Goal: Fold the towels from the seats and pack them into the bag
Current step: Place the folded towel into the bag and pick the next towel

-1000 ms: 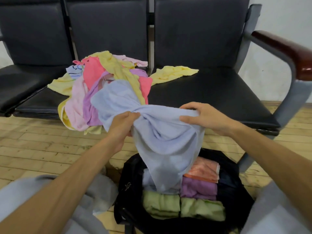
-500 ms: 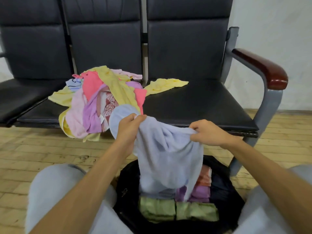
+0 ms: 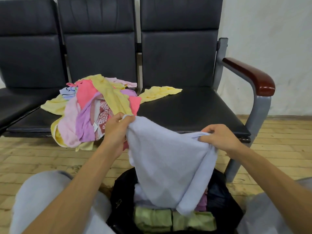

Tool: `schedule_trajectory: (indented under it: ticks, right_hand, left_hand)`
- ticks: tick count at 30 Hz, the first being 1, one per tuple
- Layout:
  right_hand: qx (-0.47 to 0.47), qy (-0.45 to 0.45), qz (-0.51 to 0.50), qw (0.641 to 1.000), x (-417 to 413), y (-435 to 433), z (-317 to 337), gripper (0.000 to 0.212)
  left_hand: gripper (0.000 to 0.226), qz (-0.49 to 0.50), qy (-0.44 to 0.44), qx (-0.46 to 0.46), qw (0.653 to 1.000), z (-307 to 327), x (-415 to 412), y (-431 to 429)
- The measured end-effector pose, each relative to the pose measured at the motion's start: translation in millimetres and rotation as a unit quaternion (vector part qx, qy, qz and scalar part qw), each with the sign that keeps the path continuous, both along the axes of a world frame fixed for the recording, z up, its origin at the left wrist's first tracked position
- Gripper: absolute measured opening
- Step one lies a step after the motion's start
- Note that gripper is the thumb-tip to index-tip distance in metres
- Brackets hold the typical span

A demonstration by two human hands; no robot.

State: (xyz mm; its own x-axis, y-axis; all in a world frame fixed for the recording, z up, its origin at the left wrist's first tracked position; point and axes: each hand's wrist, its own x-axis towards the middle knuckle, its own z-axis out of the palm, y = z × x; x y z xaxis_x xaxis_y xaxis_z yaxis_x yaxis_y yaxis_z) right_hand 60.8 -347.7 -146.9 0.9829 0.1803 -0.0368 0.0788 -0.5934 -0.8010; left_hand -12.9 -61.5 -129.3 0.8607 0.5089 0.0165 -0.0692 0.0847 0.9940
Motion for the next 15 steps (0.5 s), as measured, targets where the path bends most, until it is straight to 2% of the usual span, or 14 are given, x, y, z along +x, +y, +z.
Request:
schedule_trajectory:
  ticks: [4,6,8,10,13,15]
  right_hand:
    - [-0.104,-0.054,-0.039,0.992,1.0,-11.4,-1.8,0.014]
    - [-0.080,-0.018,-0.052,0.995,5.1,-14.7,-2.1,0.019]
    - [0.023,0.059,-0.059,0.996,6.4,-15.5,1.4,0.021]
    - [0.148,0.138,-0.069,0.977,6.2,-16.4,7.8,0.021]
    - [0.346,0.190,-0.090,0.914,9.3,-19.3,14.1,0.030]
    - [0.431,0.191,-0.092,0.877,9.3,-19.1,19.0,0.033]
  left_hand:
    - [0.027,0.037,0.024,0.023,0.999,-6.9,-0.1,5.1]
    - [0.026,0.066,0.028,0.016,0.997,-7.1,0.2,8.6]
    - [0.031,0.091,0.025,0.004,0.996,-7.9,0.8,14.4]
    - [0.035,0.096,0.028,-0.003,0.995,-8.7,1.3,21.3]
    - [0.020,0.059,0.036,-0.069,0.995,-9.1,1.1,28.7]
    - [0.018,0.012,0.036,-0.093,0.995,-6.9,0.4,30.8]
